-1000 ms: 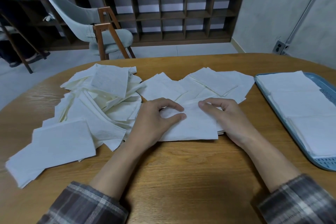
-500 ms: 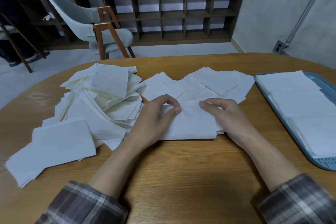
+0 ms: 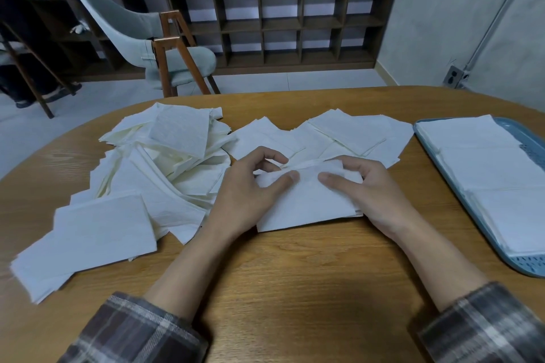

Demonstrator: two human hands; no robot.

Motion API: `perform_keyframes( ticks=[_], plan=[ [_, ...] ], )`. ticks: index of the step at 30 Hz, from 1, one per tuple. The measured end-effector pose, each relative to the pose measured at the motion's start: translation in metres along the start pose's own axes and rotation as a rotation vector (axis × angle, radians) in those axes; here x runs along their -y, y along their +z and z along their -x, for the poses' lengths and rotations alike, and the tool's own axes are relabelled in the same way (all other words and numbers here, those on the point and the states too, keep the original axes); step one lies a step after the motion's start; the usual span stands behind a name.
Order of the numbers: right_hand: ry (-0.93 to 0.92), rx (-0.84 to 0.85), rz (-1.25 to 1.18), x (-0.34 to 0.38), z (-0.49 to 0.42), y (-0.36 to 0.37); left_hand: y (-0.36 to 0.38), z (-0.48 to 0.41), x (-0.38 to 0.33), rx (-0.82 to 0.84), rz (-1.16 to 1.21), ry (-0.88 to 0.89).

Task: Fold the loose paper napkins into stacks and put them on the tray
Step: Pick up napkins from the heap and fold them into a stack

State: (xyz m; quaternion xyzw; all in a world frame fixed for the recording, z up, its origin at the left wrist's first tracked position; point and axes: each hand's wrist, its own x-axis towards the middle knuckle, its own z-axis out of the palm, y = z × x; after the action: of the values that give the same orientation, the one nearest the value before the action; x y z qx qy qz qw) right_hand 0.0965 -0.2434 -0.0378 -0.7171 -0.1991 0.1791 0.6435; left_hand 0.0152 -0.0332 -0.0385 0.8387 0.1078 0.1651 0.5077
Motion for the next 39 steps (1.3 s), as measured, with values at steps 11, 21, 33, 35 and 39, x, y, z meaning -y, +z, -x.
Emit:
perform_keyframes(
  ticks=[11, 21, 33, 35, 39],
  plan=[
    [-0.089, 0.068, 0.076, -0.002, -0.002, 0.000, -0.004, 0.001, -0.009, 0.067, 0.206, -0.017],
    [-0.106, 0.008, 0.035, -0.001, -0.002, 0.000, -0.001, -0.002, 0.000, -0.013, 0.153, 0.005],
    [-0.077, 0.020, -0.243, 0.002, -0.002, -0.002, 0.002, 0.003, -0.009, 0.079, 0.165, -0.009],
    [-0.083, 0.057, -0.287, 0.005, 0.000, -0.001, -0.001, 0.003, -0.009, 0.136, 0.195, -0.063],
    [-0.095, 0.027, -0.231, 0.004, -0.001, -0.002, 0.000, 0.003, -0.009, 0.167, 0.298, -0.144]
  ],
)
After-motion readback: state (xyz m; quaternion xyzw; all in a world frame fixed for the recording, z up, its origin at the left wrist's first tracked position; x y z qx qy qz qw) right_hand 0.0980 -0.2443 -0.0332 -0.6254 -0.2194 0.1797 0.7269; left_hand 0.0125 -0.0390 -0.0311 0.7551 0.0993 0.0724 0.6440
